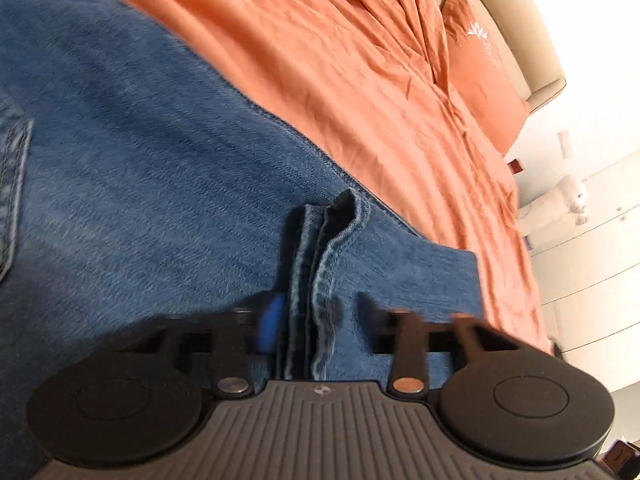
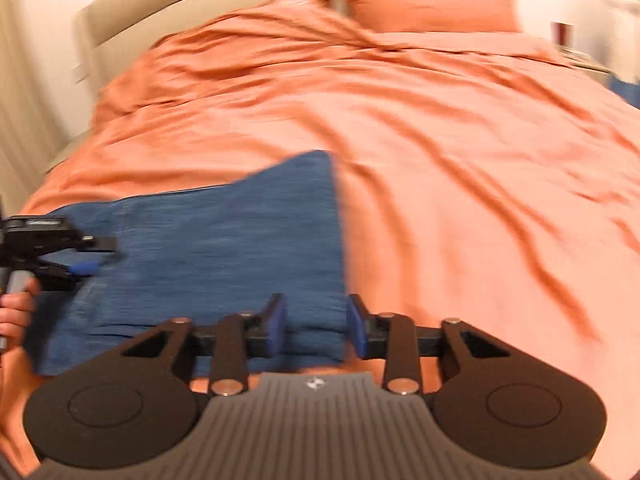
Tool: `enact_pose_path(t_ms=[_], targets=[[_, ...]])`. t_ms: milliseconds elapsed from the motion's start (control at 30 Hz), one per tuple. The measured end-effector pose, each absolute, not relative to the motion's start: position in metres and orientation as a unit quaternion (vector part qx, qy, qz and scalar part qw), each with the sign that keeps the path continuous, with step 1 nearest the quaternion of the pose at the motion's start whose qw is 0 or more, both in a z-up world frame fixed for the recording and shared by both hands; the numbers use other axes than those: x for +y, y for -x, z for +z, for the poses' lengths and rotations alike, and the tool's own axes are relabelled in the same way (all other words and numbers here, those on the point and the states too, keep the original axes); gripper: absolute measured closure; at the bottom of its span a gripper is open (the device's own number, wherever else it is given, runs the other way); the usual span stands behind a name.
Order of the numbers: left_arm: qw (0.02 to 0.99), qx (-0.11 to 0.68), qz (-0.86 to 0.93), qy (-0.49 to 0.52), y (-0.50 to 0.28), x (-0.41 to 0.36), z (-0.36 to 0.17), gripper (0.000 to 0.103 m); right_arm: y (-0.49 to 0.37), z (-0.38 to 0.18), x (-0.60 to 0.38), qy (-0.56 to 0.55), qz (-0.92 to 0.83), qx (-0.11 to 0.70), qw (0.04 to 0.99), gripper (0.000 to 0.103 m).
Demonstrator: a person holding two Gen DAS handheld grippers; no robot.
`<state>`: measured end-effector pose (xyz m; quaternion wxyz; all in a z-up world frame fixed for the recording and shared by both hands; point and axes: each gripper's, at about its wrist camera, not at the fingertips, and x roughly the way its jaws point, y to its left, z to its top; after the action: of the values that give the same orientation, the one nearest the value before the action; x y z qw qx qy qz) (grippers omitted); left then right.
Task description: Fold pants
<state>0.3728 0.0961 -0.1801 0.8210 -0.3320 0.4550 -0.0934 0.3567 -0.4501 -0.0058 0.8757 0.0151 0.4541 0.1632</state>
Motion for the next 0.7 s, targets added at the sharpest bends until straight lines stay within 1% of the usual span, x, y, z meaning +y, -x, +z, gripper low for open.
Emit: enact_pose_path(t_ms=[33,100,233,300,367,433,500,600,700], targets=[[0.83,0.454,-0.086,0.313,-0.373,0.092,-0.176,0.086,-0.355,-0.009,-0.459,-0.017,0.152,0.458,0.876,0.077],[0.853,0.427,-0.093,0.284,-0.367,0.083,-0.158,0.089,-0.352,-0.017,-0.468,-0.015,0.14,0.465,0.874,0.077],[0.896,0.356,-0.142,0.226,-0.346,0.066,-0.102,0.09,-0.347,-0.021,-0.467,-0.009,0.143,0.446,0.883,0.078],[0.91,0.346,-0.134,0.186,-0.341,0.06,-0.088,0.09,-0.347,-0.019,-0.463,-0.016,0.152,0.424,0.893,0.085],[0.912,0.359,-0.12,0.161,-0.347,0.061,-0.094,0.09,-0.352,-0.017,-0.451,-0.018,0.162,0.403,0.901,0.087],[0.905,0.385,-0.104,0.151,-0.353,0.069,-0.114,0.09,-0.359,-0.021,-0.438,-0.021,0.178,0.399,0.899,0.088],[0.897,0.409,-0.088,0.143,-0.357,0.074,-0.135,0.09,-0.365,-0.032,-0.424,-0.011,0.187,0.401,0.897,0.093],[0.884,0.429,-0.078,0.17,-0.363,0.078,-0.156,0.09,-0.367,-0.052,-0.416,0.017,0.192,0.416,0.888,0.094],[0.883,0.436,-0.076,0.155,-0.364,0.073,-0.169,0.089,-0.371,-0.066,-0.416,0.03,0.203,0.429,0.88,0.095]])
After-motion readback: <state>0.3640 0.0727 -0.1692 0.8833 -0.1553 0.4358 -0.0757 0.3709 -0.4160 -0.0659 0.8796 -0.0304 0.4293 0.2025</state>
